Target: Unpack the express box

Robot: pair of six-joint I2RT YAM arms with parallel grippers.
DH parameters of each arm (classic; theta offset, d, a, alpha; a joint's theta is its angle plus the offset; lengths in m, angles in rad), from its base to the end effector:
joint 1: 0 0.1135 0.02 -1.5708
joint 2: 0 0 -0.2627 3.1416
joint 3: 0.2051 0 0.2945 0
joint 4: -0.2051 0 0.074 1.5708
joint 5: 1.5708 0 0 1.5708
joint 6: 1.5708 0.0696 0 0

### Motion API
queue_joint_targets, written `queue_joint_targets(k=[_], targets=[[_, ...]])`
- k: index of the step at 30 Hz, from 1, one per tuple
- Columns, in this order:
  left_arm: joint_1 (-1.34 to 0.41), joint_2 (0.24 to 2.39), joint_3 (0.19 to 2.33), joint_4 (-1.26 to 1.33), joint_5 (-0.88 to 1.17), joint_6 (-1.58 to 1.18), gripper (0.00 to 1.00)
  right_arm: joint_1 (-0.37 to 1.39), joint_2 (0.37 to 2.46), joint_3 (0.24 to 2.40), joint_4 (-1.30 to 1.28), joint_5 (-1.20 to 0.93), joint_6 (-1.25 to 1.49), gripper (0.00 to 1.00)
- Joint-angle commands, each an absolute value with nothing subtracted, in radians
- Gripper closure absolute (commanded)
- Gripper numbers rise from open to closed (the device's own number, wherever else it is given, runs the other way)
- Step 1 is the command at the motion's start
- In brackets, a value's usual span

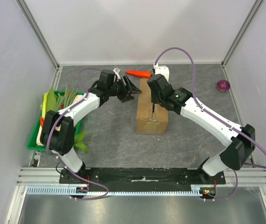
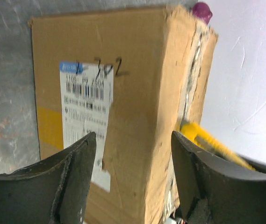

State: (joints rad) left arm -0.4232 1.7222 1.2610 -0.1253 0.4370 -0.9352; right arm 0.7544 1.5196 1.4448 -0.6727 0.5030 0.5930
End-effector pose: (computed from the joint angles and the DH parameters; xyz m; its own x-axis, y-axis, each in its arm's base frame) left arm 0.4061 -0.2152 0.2227 -0.8576 -0.4133 -0.3060 0.0056 0.5874 -0.8093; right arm 0.3127 0.2478 0.3224 -0.6021 0.1060 -0.7913 -0.0071 0.9904 0.1381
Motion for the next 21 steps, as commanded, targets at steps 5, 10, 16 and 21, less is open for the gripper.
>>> queue_joint_targets(k=[5, 10, 16, 21], targets=[[-0.494, 1.507, 1.037, -0.003, 0.580, -0.975, 0.30, 0.735, 1.571, 1.509, -0.588, 0.480, 0.512, 1.00], [-0.532, 1.534, 1.032, -0.003, 0.603, -0.996, 0.37, 0.733, 1.612, 1.557, -0.574, 0.460, 0.491, 1.00], [-0.537, 1.614, 1.113, -0.005, 0.566, -1.028, 0.49, 0.733, 1.643, 1.583, -0.558, 0.449, 0.486, 1.00], [-0.537, 1.637, 1.172, -0.067, 0.519, -0.985, 0.51, 0.733, 1.611, 1.565, -0.593, 0.449, 0.480, 1.00]])
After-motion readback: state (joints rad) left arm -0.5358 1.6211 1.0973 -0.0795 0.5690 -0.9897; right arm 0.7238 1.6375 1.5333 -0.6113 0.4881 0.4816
